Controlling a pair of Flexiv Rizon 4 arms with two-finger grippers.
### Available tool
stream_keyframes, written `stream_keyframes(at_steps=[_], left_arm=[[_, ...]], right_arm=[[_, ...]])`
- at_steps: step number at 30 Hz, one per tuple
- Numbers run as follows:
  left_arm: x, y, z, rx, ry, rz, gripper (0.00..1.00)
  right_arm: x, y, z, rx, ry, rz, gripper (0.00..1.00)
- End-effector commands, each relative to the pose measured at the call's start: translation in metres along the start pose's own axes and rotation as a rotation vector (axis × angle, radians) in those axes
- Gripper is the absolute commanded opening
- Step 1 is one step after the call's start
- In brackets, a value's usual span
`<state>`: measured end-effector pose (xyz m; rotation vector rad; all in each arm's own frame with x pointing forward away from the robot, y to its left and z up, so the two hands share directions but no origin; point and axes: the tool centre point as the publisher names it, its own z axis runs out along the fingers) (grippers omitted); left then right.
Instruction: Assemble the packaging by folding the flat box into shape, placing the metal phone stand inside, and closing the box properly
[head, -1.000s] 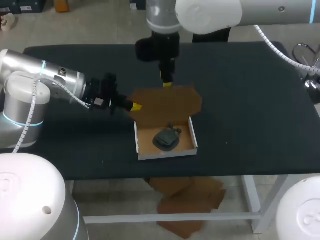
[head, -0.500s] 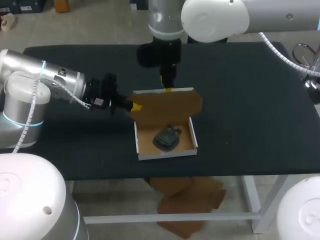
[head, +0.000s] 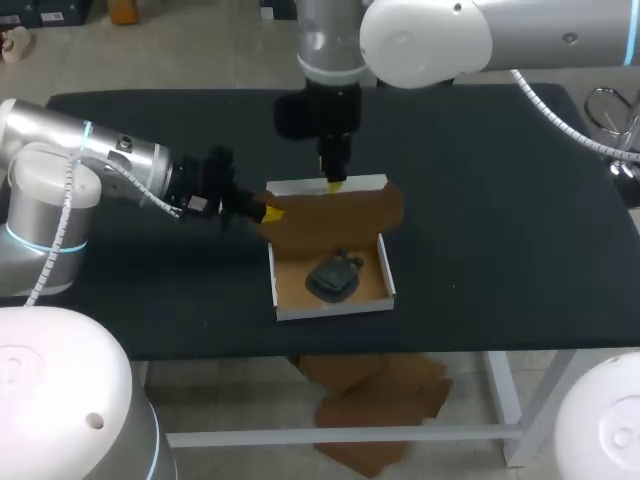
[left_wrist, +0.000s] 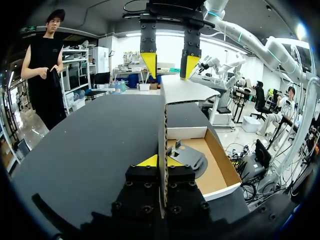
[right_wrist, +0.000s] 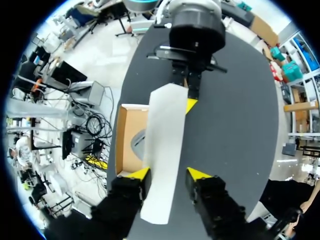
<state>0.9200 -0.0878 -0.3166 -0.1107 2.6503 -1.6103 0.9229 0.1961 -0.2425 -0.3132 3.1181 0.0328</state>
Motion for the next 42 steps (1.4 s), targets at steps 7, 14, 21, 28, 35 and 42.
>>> stream_keyframes(at_steps=[7,14,21,28,35,42], left_arm=[[0.001,0.001,0.001,0.000,0.001,0.001,0.00],[0.001,0.001,0.001,0.000,0.001,0.001,0.00],[0.001,0.001,0.001,0.000,0.001,0.001,0.00],[0.001,0.001,0.001,0.000,0.001,0.001,0.00],[0.001,0.001,0.001,0.000,0.001,0.001,0.00],[0.001,0.001,0.001,0.000,0.001,0.001,0.00]], right_arm=[[-0.008,0.005,0.009,0.003,0.043,-0.008,0.50],[-0.010,0.007,0.015,0.007,0.068,-0.010,0.49],[-0.013,0.006,0.021,0.011,0.095,-0.011,0.32],[-0.012,0.007,0.025,0.009,0.112,-0.017,0.00],[-0.009,0.007,0.019,0.004,0.103,-0.021,0.00],[-0.006,0.005,0.006,-0.009,0.065,-0.015,1.00]])
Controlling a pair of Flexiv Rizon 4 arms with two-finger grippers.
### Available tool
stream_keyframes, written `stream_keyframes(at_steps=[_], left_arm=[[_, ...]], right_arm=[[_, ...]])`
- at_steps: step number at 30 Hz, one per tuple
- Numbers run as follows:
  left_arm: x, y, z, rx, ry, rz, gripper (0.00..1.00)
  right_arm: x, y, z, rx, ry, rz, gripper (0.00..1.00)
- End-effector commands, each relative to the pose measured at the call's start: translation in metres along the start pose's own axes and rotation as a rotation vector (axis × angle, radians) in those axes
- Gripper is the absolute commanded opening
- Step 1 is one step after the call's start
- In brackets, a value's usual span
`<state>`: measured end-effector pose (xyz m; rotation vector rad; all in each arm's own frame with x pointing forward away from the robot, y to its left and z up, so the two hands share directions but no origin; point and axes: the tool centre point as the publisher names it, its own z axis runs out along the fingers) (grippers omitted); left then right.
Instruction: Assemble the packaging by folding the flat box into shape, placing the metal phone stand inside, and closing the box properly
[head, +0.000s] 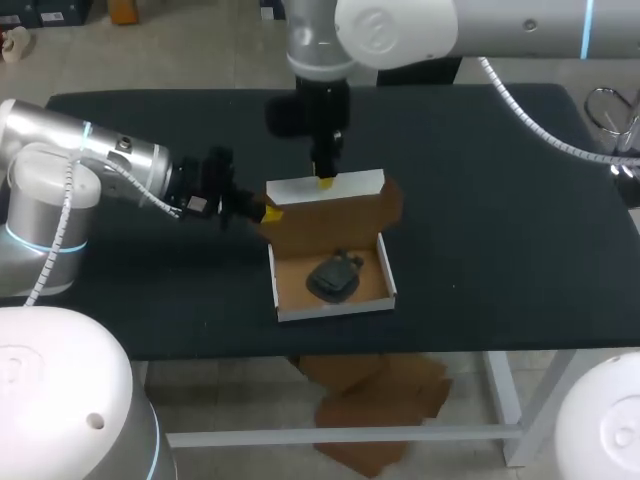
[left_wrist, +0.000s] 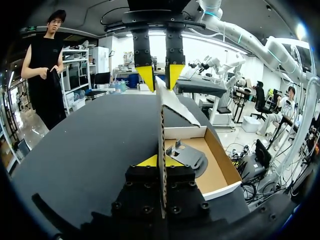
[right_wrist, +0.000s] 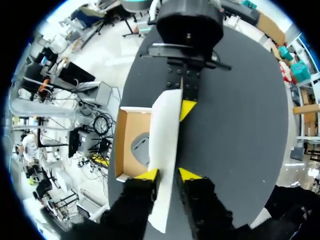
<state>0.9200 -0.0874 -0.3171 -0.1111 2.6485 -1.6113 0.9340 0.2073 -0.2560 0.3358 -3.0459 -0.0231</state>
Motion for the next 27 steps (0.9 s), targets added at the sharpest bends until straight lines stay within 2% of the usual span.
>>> stream_keyframes(at_steps=[1,7,11,14,27], left_arm=[[0.001,0.000,0.001,-0.001,0.002,0.000,0.00],[0.001,0.000,0.001,-0.001,0.002,0.000,0.00],[0.001,0.000,0.001,-0.001,0.002,0.000,0.00],[0.001,0.000,0.001,-0.001,0.002,0.000,0.00],[0.001,0.000,0.001,-0.001,0.002,0.000,0.00]], right_arm=[[0.008,-0.004,-0.009,-0.008,-0.026,0.006,1.00],[0.007,-0.007,-0.026,-0.051,-0.049,0.045,1.00],[0.003,-0.011,-0.035,-0.081,-0.036,0.094,1.00],[-0.001,-0.014,-0.041,-0.076,-0.046,0.126,1.00],[-0.001,-0.014,-0.041,-0.076,-0.046,0.126,1.00]])
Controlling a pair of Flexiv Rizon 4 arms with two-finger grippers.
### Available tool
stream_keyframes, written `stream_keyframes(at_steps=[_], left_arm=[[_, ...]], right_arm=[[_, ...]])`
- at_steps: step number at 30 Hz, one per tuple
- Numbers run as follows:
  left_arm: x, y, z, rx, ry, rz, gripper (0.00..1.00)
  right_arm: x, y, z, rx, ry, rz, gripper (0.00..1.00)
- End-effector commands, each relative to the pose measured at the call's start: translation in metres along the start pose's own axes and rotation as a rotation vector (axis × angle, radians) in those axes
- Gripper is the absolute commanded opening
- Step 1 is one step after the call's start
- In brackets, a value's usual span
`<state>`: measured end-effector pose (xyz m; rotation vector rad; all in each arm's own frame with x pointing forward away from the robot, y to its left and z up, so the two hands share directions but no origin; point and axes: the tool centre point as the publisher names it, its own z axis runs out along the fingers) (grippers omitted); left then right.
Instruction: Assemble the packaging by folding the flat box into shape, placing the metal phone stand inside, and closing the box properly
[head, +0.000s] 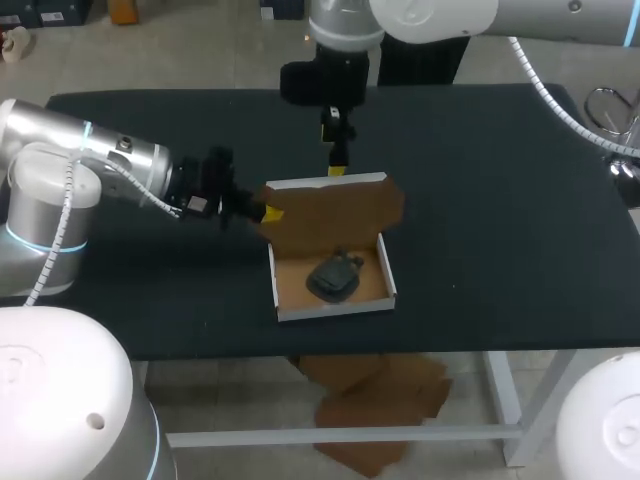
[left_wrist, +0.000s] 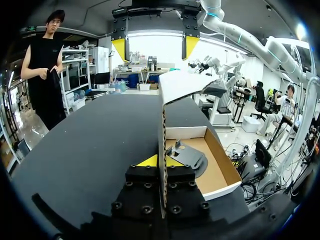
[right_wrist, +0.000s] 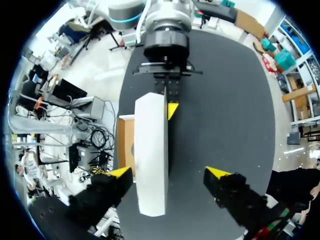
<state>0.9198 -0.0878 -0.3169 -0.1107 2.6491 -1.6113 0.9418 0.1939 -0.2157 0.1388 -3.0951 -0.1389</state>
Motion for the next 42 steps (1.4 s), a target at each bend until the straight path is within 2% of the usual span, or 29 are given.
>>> stream_keyframes(at_steps=[1,8,12,13,14,16,26,33,34,35,36,37,42], left_arm=[[0.000,0.001,0.001,-0.001,0.001,0.000,0.00],[0.000,-0.003,0.001,-0.012,-0.012,0.019,0.00],[0.005,-0.008,0.001,-0.010,-0.031,0.088,0.00],[0.007,-0.008,0.000,-0.004,-0.025,0.093,0.00],[0.008,-0.008,0.000,-0.002,-0.034,0.101,0.00],[0.011,-0.009,-0.003,0.021,-0.044,0.119,0.00],[0.019,-0.001,-0.004,0.010,-0.156,0.247,0.00],[0.019,0.003,-0.002,0.020,-0.206,0.346,0.00],[0.019,0.004,-0.001,0.008,-0.204,0.365,0.00],[0.019,0.006,0.000,-0.023,-0.226,0.384,0.00],[0.018,0.009,0.002,-0.076,-0.270,0.413,0.00],[0.018,0.012,0.004,-0.105,-0.276,0.428,0.00],[0.018,0.012,0.004,-0.105,-0.276,0.428,0.00]], right_arm=[[0.001,0.000,0.000,-0.001,0.000,-0.001,1.00],[-0.001,-0.003,-0.001,0.003,-0.002,0.017,1.00],[-0.006,-0.013,-0.002,0.020,0.038,0.165,1.00],[-0.008,-0.015,-0.002,0.032,0.035,0.242,1.00],[-0.008,-0.017,-0.001,0.036,0.016,0.253,1.00],[-0.007,-0.020,-0.002,0.008,0.042,0.365,1.00],[0.003,-0.034,0.008,-0.011,0.090,0.629,1.00],[0.008,-0.044,0.012,-0.043,0.126,0.747,1.00],[0.010,-0.044,0.012,-0.045,0.107,0.775,1.00],[0.013,-0.046,0.011,-0.082,0.069,0.786,1.00],[0.013,-0.046,0.011,-0.082,0.069,0.786,1.00],[0.013,-0.046,0.011,-0.082,0.069,0.786,1.00],[0.013,-0.046,0.011,-0.082,0.069,0.786,1.00]])
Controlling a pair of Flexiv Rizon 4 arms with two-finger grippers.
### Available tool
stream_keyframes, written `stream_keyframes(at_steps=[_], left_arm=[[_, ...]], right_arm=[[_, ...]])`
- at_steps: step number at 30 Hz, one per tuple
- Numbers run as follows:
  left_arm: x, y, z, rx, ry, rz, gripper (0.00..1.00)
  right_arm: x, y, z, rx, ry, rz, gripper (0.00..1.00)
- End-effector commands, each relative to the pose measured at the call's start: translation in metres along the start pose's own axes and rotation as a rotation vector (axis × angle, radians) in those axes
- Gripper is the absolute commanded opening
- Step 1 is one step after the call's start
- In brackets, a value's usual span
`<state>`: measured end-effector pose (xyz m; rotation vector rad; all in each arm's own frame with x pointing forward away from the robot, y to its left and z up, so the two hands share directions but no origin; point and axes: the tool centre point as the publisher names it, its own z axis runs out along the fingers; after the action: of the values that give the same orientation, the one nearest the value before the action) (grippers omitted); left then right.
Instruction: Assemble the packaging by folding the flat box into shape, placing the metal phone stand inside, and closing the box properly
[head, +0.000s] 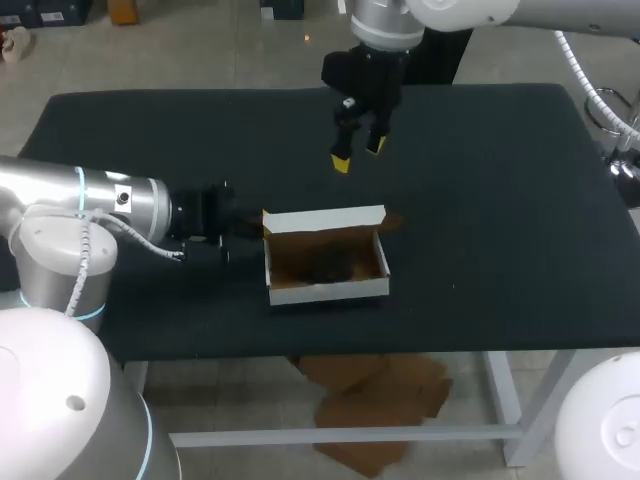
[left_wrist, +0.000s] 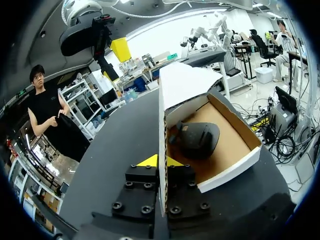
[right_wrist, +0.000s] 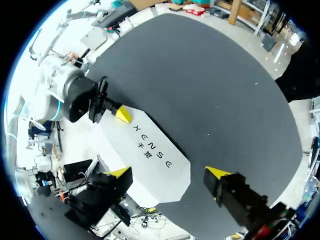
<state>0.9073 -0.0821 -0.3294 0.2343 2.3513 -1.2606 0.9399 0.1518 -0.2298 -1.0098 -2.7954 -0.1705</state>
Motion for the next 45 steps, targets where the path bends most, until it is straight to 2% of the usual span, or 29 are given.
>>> stream_keyframes(at_steps=[1,14,23,30,34,37,39,42,45], left_arm=[[0.005,-0.005,0.003,-0.026,-0.030,-0.002,0.00],[0.005,-0.005,0.003,-0.026,-0.030,-0.002,0.00],[0.002,-0.007,-0.002,0.023,-0.059,0.098,0.00],[0.006,-0.006,-0.002,0.020,-0.107,0.165,0.00],[0.009,-0.003,-0.002,0.020,-0.126,0.188,0.00],[0.011,0.000,-0.001,0.016,-0.134,0.199,0.00],[0.012,0.001,-0.001,0.021,-0.143,0.208,0.00],[0.013,0.001,-0.003,0.029,-0.161,0.224,0.00],[0.014,0.001,-0.004,0.036,-0.164,0.233,0.00]], right_arm=[[0.004,-0.008,0.001,-0.036,-0.011,0.000,1.00],[0.004,-0.008,0.001,-0.036,-0.011,0.000,1.00],[0.004,-0.008,0.001,-0.036,-0.011,0.000,1.00],[0.004,-0.008,0.001,-0.036,-0.011,0.000,1.00],[0.006,-0.012,0.015,0.083,0.062,0.165,1.00],[0.005,-0.022,0.026,0.161,0.156,0.306,1.00],[0.007,-0.030,0.033,0.211,0.164,0.369,1.00],[0.008,-0.043,0.036,0.152,0.210,0.419,1.00],[0.008,-0.043,0.036,0.152,0.210,0.419,1.00]])
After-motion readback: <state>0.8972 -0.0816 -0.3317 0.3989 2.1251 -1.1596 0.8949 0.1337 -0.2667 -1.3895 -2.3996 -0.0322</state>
